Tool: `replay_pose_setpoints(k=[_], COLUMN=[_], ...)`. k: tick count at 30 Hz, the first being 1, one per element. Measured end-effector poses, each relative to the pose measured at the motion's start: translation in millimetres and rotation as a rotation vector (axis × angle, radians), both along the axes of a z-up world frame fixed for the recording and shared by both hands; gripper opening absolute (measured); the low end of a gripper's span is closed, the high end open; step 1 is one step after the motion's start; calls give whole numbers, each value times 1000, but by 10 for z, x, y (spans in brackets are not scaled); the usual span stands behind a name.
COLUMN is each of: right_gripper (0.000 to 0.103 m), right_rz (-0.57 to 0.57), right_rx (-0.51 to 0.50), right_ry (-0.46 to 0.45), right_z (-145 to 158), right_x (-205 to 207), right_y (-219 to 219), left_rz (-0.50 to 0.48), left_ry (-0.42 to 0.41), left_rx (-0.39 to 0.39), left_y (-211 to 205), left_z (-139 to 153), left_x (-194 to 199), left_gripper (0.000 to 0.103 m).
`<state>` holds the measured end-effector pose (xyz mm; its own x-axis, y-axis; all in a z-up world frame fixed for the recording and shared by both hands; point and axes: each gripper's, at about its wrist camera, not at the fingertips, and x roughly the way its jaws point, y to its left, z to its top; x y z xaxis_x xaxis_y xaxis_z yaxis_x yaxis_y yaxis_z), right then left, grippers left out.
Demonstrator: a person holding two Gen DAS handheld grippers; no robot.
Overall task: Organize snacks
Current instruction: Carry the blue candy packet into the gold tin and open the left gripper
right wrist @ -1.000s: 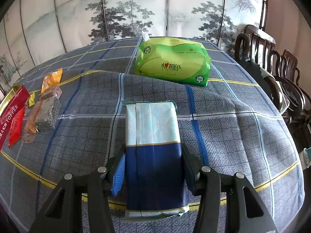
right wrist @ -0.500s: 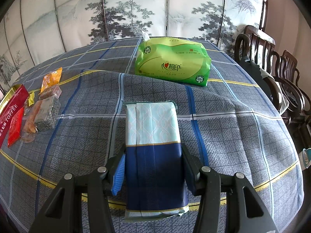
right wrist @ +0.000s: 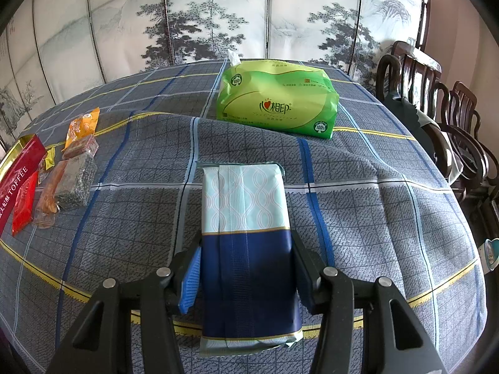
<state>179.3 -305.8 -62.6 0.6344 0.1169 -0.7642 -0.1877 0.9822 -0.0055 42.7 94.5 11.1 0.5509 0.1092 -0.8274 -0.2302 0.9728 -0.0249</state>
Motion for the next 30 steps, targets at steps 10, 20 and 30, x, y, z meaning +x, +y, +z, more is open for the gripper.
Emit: replay_pose_setpoints(k=[10, 20, 30], right_gripper=[51, 51, 51], right_rz=[0, 0, 0], right_rx=[0, -2, -2], right_ry=[0, 0, 0], right_z=[-1, -1, -2], right_x=[0, 0, -1], right_y=[3, 8, 8], left_rz=[36, 81, 103], left_ry=[8, 23, 35], left_rx=[28, 49, 76], left_y=[186, 420, 574], left_z=[-83, -218, -327], left_x=[39, 89, 140], left_gripper=[25, 25, 25])
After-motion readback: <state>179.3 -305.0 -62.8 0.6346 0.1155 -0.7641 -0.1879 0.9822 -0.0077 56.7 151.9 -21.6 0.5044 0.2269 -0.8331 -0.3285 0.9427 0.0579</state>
